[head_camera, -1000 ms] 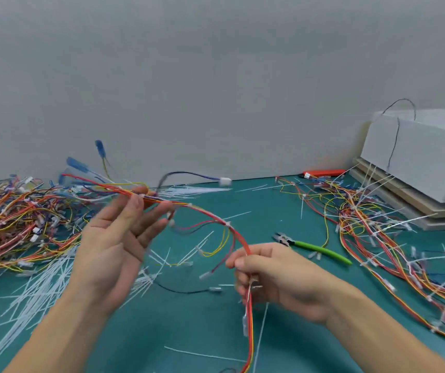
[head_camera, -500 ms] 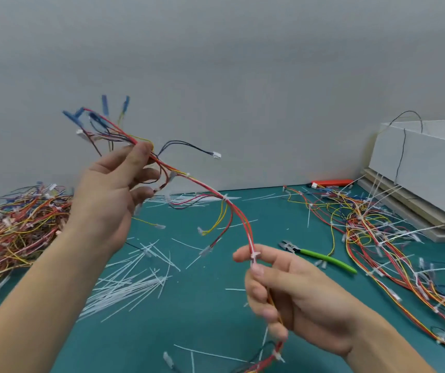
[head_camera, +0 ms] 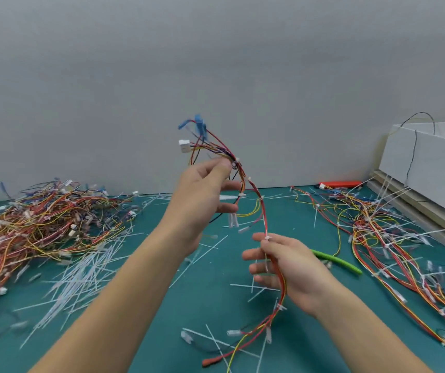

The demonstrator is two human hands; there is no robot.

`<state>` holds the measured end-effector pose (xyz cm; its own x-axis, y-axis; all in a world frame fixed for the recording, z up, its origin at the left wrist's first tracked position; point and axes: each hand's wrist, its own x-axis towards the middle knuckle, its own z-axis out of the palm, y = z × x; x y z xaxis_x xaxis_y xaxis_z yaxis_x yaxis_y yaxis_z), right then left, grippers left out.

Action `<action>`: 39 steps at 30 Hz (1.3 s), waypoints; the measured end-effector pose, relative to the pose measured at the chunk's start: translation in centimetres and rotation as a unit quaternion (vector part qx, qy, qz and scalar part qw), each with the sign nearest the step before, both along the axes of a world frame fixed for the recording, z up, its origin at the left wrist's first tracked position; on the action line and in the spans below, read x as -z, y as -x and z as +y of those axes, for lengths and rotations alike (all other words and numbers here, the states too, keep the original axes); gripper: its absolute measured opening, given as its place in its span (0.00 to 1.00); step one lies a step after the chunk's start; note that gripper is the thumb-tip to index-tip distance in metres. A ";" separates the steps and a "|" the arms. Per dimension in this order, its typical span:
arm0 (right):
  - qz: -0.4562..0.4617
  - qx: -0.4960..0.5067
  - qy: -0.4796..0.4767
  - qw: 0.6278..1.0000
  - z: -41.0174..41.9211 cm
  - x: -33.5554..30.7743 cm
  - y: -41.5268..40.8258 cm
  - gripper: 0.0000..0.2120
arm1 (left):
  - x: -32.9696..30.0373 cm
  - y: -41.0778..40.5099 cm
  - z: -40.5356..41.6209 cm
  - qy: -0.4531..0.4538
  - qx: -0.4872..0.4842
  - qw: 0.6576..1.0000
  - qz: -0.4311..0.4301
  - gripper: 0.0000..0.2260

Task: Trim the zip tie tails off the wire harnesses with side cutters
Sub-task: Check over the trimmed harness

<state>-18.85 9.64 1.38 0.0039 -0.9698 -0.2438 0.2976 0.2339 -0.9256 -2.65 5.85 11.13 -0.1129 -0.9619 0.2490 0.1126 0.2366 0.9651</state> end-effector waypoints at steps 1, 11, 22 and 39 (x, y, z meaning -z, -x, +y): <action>-0.019 -0.002 -0.004 1.000 -0.1 -0.3 -0.1 0.08 | 0.0 0.2 -0.1 0.001 0.001 1.000 -0.017 0.09; -0.243 -0.038 -0.048 0.968 -2.6 -1.3 2.3 0.15 | 5.1 -0.7 -1.3 -0.144 0.028 0.975 0.169 0.06; 0.025 -0.109 0.023 0.993 -1.0 0.2 2.2 0.14 | 10.3 -6.0 -3.7 -0.246 -0.012 0.921 0.301 0.05; -0.101 -0.129 0.013 0.986 -1.2 0.6 3.2 0.20 | 10.6 -8.7 -4.6 -0.196 -0.079 0.912 0.351 0.06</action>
